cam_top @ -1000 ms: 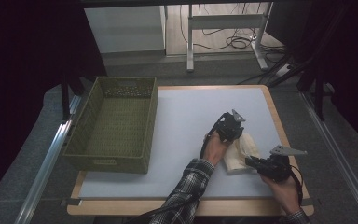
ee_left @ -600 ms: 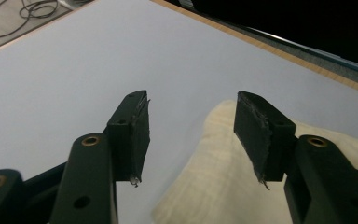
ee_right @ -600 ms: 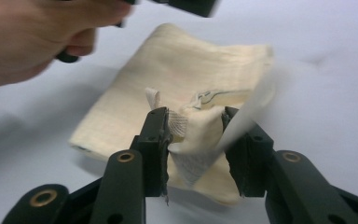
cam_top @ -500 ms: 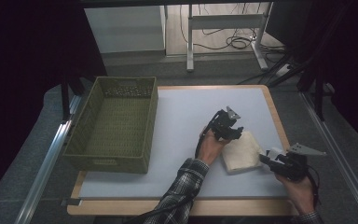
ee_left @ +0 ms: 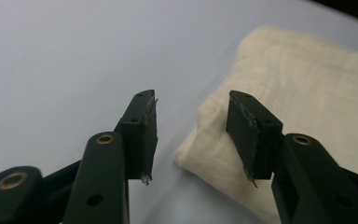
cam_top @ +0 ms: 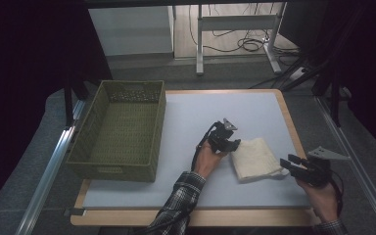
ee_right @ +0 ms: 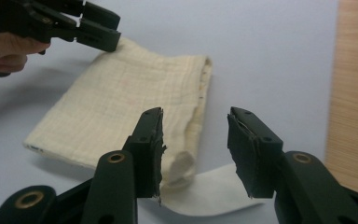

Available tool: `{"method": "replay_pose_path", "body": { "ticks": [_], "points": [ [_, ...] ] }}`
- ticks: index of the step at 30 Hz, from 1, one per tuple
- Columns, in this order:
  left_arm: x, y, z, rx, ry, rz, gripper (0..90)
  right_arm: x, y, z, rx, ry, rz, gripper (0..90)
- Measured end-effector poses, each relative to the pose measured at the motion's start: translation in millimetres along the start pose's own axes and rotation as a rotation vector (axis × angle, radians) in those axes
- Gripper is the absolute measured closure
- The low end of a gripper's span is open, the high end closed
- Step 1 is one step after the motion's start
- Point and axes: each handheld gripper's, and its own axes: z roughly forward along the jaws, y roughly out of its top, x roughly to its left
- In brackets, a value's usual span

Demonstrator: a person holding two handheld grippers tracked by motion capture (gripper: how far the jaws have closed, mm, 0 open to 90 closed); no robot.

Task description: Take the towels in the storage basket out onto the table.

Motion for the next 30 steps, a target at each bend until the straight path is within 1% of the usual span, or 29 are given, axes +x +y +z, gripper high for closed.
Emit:
{"method": "replay_pose_path", "body": {
  "ticks": [2, 3, 4, 5, 7, 8, 9, 10, 11, 12, 13, 14, 15, 16, 17, 18, 19, 20, 21, 22, 23, 24, 25, 26, 27, 28, 29, 30],
  "points": [
    [1.5, -4.0, 1.9, 0.015, 0.011, 0.002, 54.0, 1.3, -1.3, 8.2, 0.031, -0.015, -0.015, 56.3],
    [2.6, -6.8, 2.5, 0.023, 0.020, 0.004, 54.2, 0.8, -2.8, 12.3, 0.043, -0.024, -0.018, 58.4],
    [3.6, -8.8, 2.5, 0.031, 0.036, 0.007, 54.9, -0.5, -4.7, 16.4, 0.061, -0.018, -0.015, 60.6],
    [6.4, -12.4, 1.7, 0.037, 0.038, 0.003, 55.5, -0.9, -8.1, 21.7, 0.080, -0.004, -0.001, 63.5],
    [9.3, -15.5, -0.1, 0.047, 0.052, 0.000, 55.8, 0.0, -11.0, 25.5, 0.099, 0.023, 0.007, 68.4],
    [9.3, -15.5, -0.1, 0.047, 0.052, 0.000, 55.7, 0.0, -11.0, 25.5, 0.099, 0.023, 0.007, 68.4],
    [10.6, -16.2, -1.9, 0.039, 0.047, -0.011, 55.7, 1.4, -12.7, 27.6, 0.110, 0.040, 0.011, 70.3],
    [12.1, -16.4, -4.3, 0.020, 0.027, -0.025, 55.2, 2.9, -14.2, 30.1, 0.120, 0.051, 0.012, 71.8],
    [12.6, -15.1, -8.3, -0.012, -0.020, -0.045, 53.7, 4.5, -16.4, 33.1, 0.136, 0.063, 0.019, 76.2],
    [12.6, -15.1, -8.3, -0.012, -0.020, -0.045, 53.3, 4.5, -16.4, 33.1, 0.136, 0.063, 0.019, 76.2],
    [9.0, -13.5, -8.1, -0.016, -0.036, -0.039, 53.5, 3.5, -17.0, 33.2, 0.132, 0.072, 0.034, 82.1],
    [9.0, -13.5, -8.1, -0.016, -0.036, -0.039, 54.4, 3.5, -17.0, 33.2, 0.132, 0.072, 0.034, 82.1],
    [7.2, -13.4, -6.5, -0.009, -0.043, -0.029, 54.4, 3.1, -16.7, 32.9, 0.131, 0.075, 0.037, 82.5],
    [5.8, -13.9, -4.3, 0.001, -0.050, -0.020, 57.1, 2.5, -16.3, 32.5, 0.132, 0.077, 0.035, 82.4],
    [4.0, -15.4, -2.1, 0.016, -0.033, -0.011, 59.2, 2.3, -15.7, 31.7, 0.130, 0.074, 0.033, 82.0],
    [4.1, -17.0, -1.0, 0.022, -0.031, -0.005, 65.1, 2.2, -14.8, 30.4, 0.118, 0.059, 0.025, 76.9],
    [5.8, -19.9, 0.0, 0.023, -0.041, -0.010, 73.7, 1.7, -13.7, 28.9, 0.110, 0.035, 0.021, 69.7],
    [5.8, -19.9, 0.0, 0.023, -0.041, -0.010, 78.6, 1.7, -13.7, 28.9, 0.110, 0.035, 0.021, 69.7],
    [6.8, -21.2, -0.8, 0.031, -0.027, -0.002, 78.6, 0.7, -13.7, 29.3, 0.110, 0.027, 0.021, 65.8],
    [8.1, -21.9, -2.0, 0.032, -0.023, 0.000, 82.5, -0.5, -14.1, 30.3, 0.117, 0.028, 0.029, 65.2],
    [9.4, -22.6, -2.9, 0.031, -0.020, -0.008, 84.6, -1.1, -15.0, 31.5, 0.122, 0.034, 0.036, 65.5],
    [11.0, -23.2, -4.3, 0.045, 0.007, 0.003, 85.7, 0.5, -16.4, 34.3, 0.132, 0.051, 0.041, 69.7],
    [14.8, -24.6, -6.5, 0.054, 0.024, 0.003, 84.8, 2.0, -16.9, 35.2, 0.135, 0.063, 0.043, 71.6],
    [14.8, -24.6, -6.5, 0.054, 0.024, 0.003, 81.0, 2.0, -16.9, 35.2, 0.135, 0.063, 0.043, 71.6],
    [18.4, -25.3, -8.7, 0.034, -0.007, -0.031, 81.0, 4.2, -17.1, 36.2, 0.136, 0.071, 0.039, 72.0],
    [21.4, -25.5, -11.4, 0.004, -0.041, -0.072, 76.1, 5.5, -16.5, 36.0, 0.136, 0.067, 0.028, 71.9],
    [23.5, -24.9, -14.2, -0.032, -0.072, -0.108, 71.8, 5.9, -15.5, 35.2, 0.130, 0.061, 0.030, 71.2],
    [23.7, -24.0, -14.8, -0.047, -0.092, -0.123, 64.5, 4.7, -14.3, 33.6, 0.121, 0.048, 0.036, 67.6]
  ]
}}
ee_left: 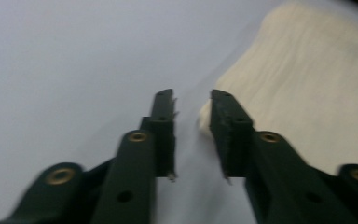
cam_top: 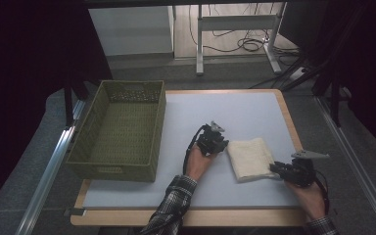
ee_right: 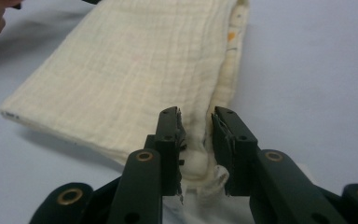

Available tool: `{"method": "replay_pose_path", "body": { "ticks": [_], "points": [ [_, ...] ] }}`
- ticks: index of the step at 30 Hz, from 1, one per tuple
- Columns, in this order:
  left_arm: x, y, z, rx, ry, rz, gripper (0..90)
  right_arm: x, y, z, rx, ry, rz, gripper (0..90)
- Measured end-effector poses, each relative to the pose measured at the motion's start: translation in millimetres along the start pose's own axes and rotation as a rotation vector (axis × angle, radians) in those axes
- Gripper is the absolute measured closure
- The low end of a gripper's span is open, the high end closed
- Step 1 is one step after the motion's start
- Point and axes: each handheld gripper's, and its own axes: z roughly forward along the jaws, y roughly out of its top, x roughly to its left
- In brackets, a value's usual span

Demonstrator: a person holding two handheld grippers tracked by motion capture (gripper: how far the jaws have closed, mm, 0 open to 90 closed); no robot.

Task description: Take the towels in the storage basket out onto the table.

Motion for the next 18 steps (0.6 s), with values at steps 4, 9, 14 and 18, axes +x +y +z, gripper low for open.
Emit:
{"method": "replay_pose_path", "body": {
  "ticks": [4, 9, 14, 18],
  "points": [
    [-4.9, 3.9, 7.3, 0.018, -0.013, 0.005, 48.1, -3.7, 0.7, -2.0, 0.016, -0.022, 0.006, 53.5],
    [-5.6, 0.2, 22.1, 0.080, 0.021, 0.008, 42.5, 3.7, -2.3, 5.8, 0.035, -0.022, -0.020, 49.6],
    [-8.1, -1.8, 21.8, 0.094, 0.011, 0.018, 53.2, 16.4, 0.0, 9.3, 0.069, -0.024, -0.056, 61.4],
    [-10.3, -2.2, 22.0, 0.101, -0.047, -0.009, 74.9, 17.8, -0.8, 10.2, 0.077, 0.038, -0.004, 80.7]
  ]
}}
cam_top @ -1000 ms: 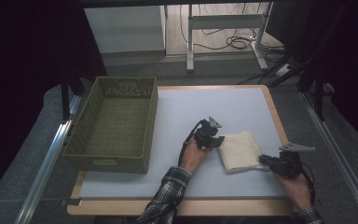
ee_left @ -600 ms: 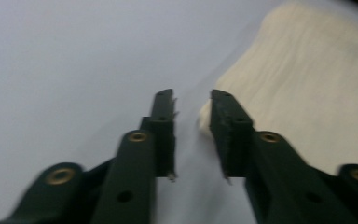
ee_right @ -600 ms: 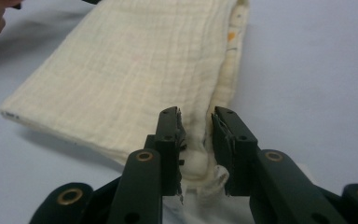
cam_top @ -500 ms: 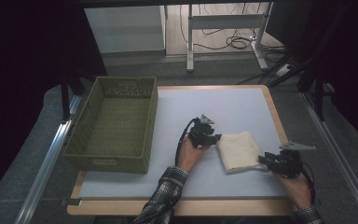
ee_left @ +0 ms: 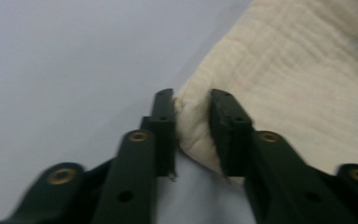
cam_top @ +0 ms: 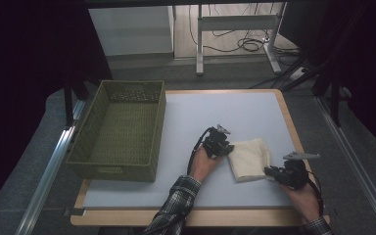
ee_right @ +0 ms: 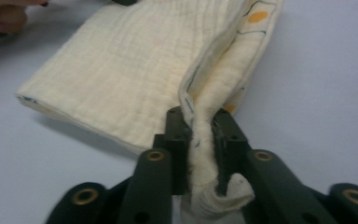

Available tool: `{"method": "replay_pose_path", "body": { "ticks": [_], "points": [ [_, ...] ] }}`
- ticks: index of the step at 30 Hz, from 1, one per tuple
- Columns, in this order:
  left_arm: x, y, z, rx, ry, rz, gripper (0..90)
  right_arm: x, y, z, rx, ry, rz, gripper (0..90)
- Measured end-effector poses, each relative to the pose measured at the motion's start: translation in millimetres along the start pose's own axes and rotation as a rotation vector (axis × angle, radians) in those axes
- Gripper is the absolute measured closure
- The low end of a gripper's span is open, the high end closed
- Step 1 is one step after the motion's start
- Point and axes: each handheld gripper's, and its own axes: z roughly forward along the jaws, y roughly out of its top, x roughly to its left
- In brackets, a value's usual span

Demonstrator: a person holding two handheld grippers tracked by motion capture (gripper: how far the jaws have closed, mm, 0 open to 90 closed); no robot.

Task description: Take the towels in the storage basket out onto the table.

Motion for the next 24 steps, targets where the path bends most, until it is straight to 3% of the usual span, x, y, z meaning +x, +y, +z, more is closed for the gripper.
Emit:
{"method": "replay_pose_path", "body": {
  "ticks": [5, 8, 17, 24],
  "points": [
    [1.3, 0.6, -2.3, -0.007, -0.012, 0.012, 83.2, -1.9, 1.0, -1.1, 0.002, 0.020, 0.018, 82.4],
    [2.5, 3.0, -8.9, -0.036, -0.001, 0.010, 83.8, -2.0, 4.8, -6.0, -0.035, 0.042, 0.031, 82.4],
    [8.3, 14.9, -40.1, -0.069, 0.053, 0.034, 83.4, 4.5, 24.4, -7.2, -0.073, 0.088, 0.023, 82.4],
    [10.3, 18.2, -59.4, -0.065, 0.091, 0.060, 83.3, 13.4, 37.0, -6.6, -0.091, 0.111, 0.006, 82.3]
  ]
}}
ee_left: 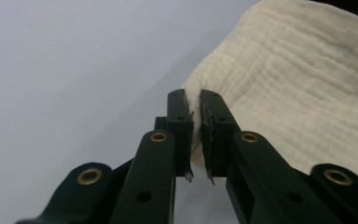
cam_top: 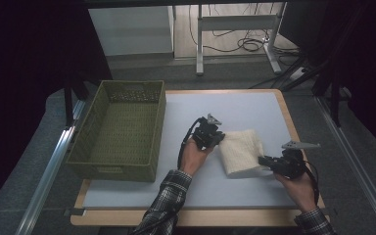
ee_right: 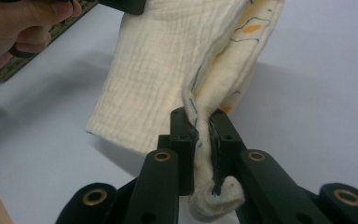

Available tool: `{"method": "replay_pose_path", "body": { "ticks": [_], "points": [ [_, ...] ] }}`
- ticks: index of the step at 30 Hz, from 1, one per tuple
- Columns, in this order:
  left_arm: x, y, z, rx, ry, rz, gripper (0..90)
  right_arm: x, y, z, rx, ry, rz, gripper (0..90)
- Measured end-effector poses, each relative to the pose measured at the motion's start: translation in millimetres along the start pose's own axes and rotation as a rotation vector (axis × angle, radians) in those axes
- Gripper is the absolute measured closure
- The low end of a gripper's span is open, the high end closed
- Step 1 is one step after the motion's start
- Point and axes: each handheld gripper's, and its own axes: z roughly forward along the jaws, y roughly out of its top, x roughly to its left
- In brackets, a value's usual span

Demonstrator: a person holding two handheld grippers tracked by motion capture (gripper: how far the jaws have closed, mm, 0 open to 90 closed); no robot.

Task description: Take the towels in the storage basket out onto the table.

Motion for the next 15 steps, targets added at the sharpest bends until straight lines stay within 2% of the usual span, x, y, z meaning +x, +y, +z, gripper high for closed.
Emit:
{"method": "replay_pose_path", "body": {
  "ticks": [15],
  "points": [
    [10.9, 9.6, -38.5, -0.015, 0.065, 0.022, 83.0, 18.1, 22.3, 8.4, -0.029, 0.051, -0.023, 82.2]
  ]
}}
